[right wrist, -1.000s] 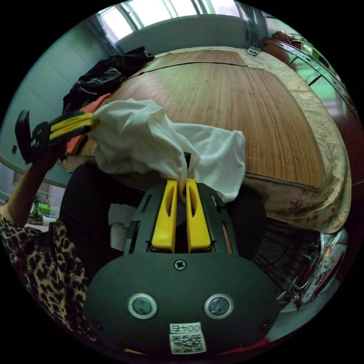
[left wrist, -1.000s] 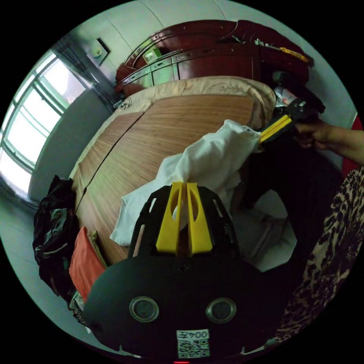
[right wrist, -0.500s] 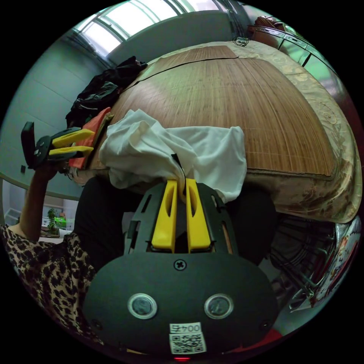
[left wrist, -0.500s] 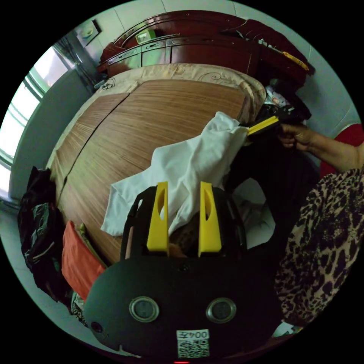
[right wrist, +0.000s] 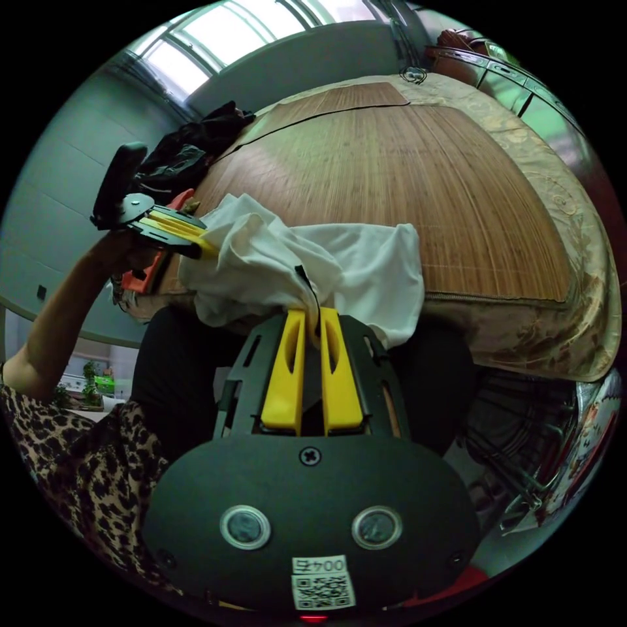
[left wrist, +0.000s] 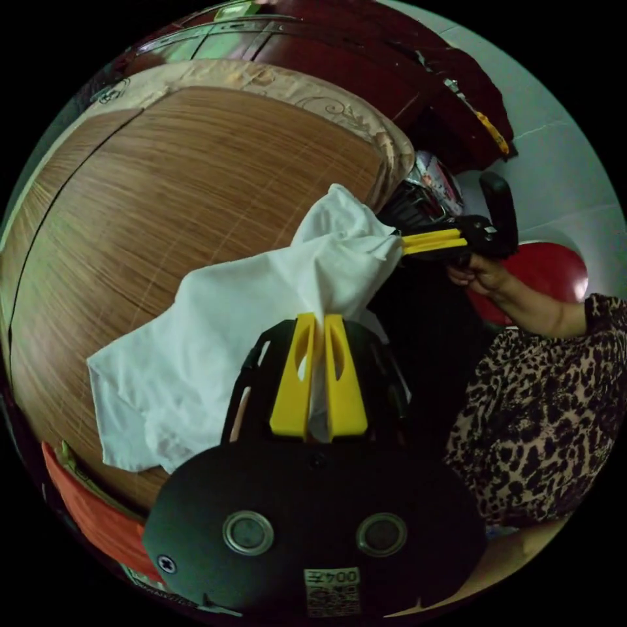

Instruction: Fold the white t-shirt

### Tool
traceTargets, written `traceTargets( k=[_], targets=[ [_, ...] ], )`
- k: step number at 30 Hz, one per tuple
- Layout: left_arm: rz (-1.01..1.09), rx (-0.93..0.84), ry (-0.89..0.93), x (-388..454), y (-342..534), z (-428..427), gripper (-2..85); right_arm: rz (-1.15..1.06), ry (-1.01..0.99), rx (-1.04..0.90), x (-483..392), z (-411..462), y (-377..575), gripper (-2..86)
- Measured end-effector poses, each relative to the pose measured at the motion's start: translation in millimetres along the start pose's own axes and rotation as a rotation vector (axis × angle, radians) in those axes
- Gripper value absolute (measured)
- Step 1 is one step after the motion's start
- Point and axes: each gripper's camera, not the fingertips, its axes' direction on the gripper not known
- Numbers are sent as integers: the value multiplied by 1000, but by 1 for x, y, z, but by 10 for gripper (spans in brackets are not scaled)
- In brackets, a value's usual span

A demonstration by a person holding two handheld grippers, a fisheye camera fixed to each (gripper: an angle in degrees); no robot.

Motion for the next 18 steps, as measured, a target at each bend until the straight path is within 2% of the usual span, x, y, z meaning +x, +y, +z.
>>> traceTargets(
  k=[4, 8, 11, 18],
  targets=[
    [-5, 138, -159, 3, 28, -48, 16, -44, -39, 67, -9, -27, -15, 53],
    [-143, 284, -383, -3, 70, -106, 8, -81, -85, 186, -24, -62, -36, 75],
    [-300, 386, -416, -21, 113, -136, 7, -87, -76, 235, -31, -85, -54, 90],
    [-563, 522, -322, -68, 232, -148, 5, -150, -20, 186, -43, -93, -78, 113]
  ],
)
